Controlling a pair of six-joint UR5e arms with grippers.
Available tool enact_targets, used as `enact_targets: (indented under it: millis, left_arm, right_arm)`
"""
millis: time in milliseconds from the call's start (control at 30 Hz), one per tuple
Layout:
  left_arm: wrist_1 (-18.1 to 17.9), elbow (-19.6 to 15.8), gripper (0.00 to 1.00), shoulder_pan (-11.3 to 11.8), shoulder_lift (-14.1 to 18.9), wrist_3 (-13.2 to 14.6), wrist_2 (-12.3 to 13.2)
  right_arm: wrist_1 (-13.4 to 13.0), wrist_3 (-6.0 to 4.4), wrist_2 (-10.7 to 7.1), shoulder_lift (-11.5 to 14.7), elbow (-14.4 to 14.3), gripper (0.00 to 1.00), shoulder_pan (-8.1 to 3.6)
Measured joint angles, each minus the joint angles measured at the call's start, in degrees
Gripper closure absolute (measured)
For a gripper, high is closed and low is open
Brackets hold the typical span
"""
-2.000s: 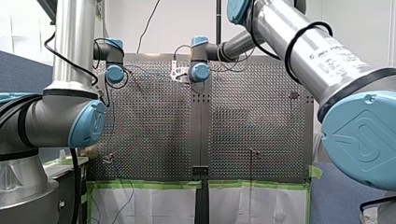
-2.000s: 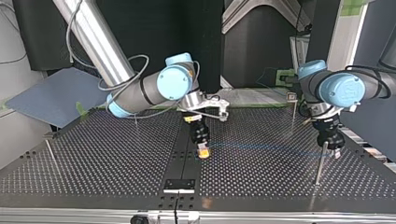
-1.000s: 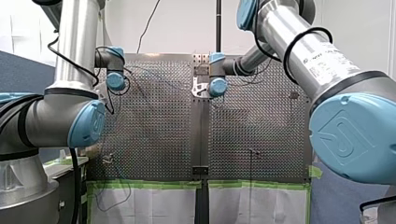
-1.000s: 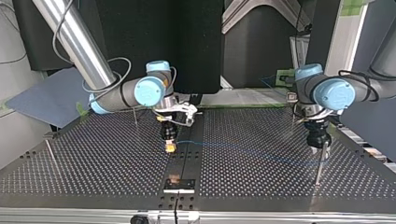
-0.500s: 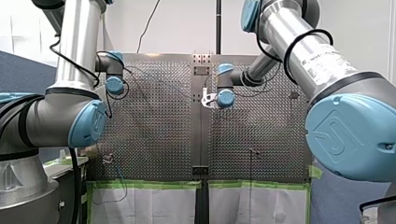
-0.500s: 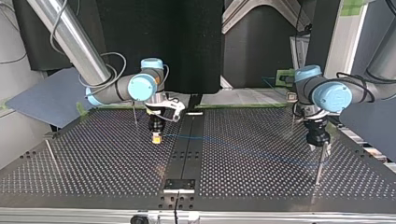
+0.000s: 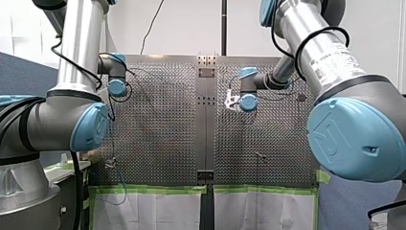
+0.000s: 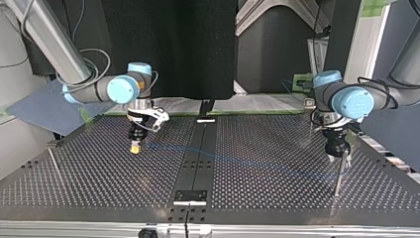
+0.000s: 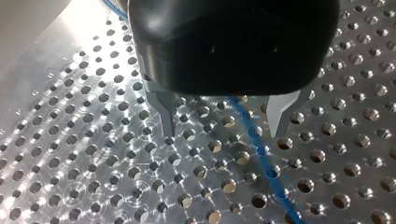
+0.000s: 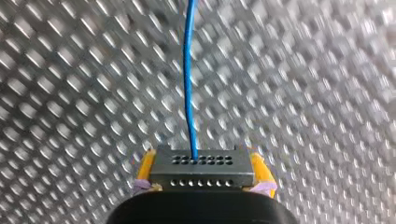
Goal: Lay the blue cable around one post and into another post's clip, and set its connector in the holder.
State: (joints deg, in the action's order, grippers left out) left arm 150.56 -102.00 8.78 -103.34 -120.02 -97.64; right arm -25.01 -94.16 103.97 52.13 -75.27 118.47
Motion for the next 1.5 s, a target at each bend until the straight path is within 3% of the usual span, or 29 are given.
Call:
enact_targets:
  millis: [233,500,1000,1267,1500]
  left_arm:
    - [-0.18,0.02,0.04,-0.05,-0.01,-0.45,0.77]
    - [-0.25,-0.01,0.04,-0.08,0.00,-0.48,0.82]
    - [-0.26,-0.02,0.04,-0.40,-0.02,-0.20,0.54]
    - [-0.24,-0.02,0.04,-0.62,-0.02,-0.04,0.48]
    - [-0.18,-0.02,0.04,-0.87,-0.03,0.26,0.42]
  right_arm:
    - [-3.66,-0.27,-0.22,0.56,-3.67,1.00,-3.66]
    - [-7.32,-0.27,-1.91,0.57,-7.33,1.00,-7.33]
    - [-14.22,0.16,-1.90,0.42,-14.21,1.00,-14.21]
    - [-17.53,0.03,-1.69,-1.68,-17.52,1.00,-15.76]
    - [-20.76,-0.49,0.80,-2.95,-20.76,1.00,-16.84]
